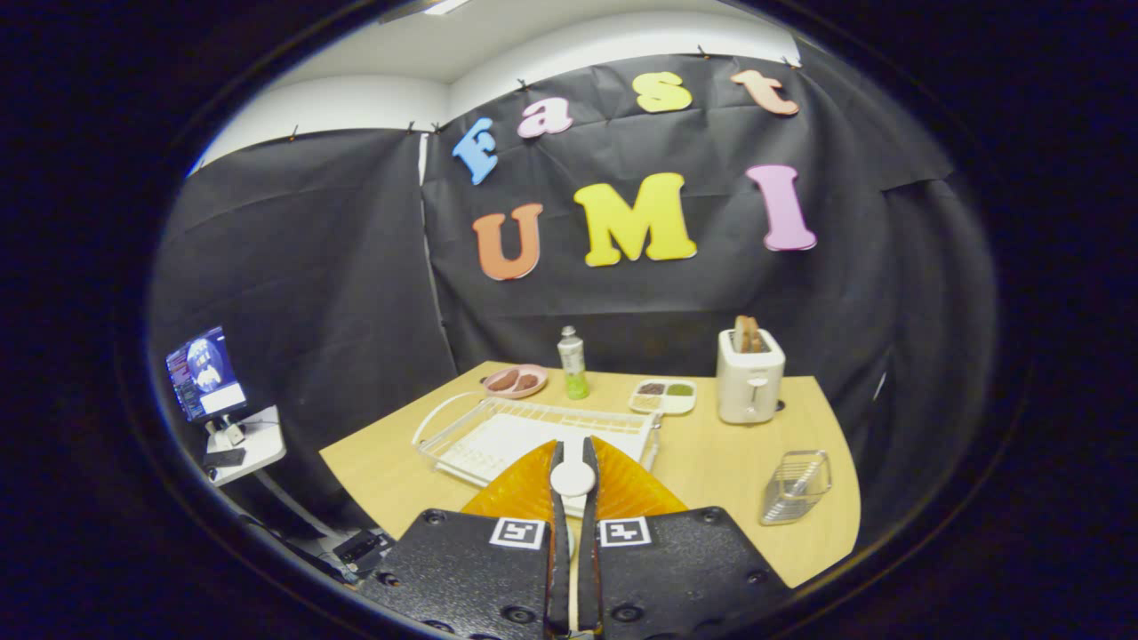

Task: Take the plate from the dish rack, then take the spoon from the basket and place it into the plate.

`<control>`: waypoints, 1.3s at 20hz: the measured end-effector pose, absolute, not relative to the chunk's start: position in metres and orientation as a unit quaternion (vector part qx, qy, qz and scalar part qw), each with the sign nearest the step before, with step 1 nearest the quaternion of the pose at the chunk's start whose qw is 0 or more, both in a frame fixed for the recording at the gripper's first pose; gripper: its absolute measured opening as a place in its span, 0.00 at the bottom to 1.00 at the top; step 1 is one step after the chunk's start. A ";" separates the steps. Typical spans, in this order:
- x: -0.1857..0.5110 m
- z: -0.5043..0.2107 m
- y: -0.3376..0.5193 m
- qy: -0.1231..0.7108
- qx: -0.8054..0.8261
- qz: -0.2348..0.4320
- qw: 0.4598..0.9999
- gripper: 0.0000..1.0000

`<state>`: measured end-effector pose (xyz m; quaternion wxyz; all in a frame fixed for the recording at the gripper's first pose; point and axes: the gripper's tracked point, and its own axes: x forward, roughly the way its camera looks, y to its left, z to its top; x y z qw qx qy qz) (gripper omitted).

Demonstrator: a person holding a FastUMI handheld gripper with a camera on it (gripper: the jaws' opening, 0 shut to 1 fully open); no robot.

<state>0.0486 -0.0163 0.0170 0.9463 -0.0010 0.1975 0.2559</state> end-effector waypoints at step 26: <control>0.049 -0.134 0.129 0.412 0.002 0.347 0.843 0.19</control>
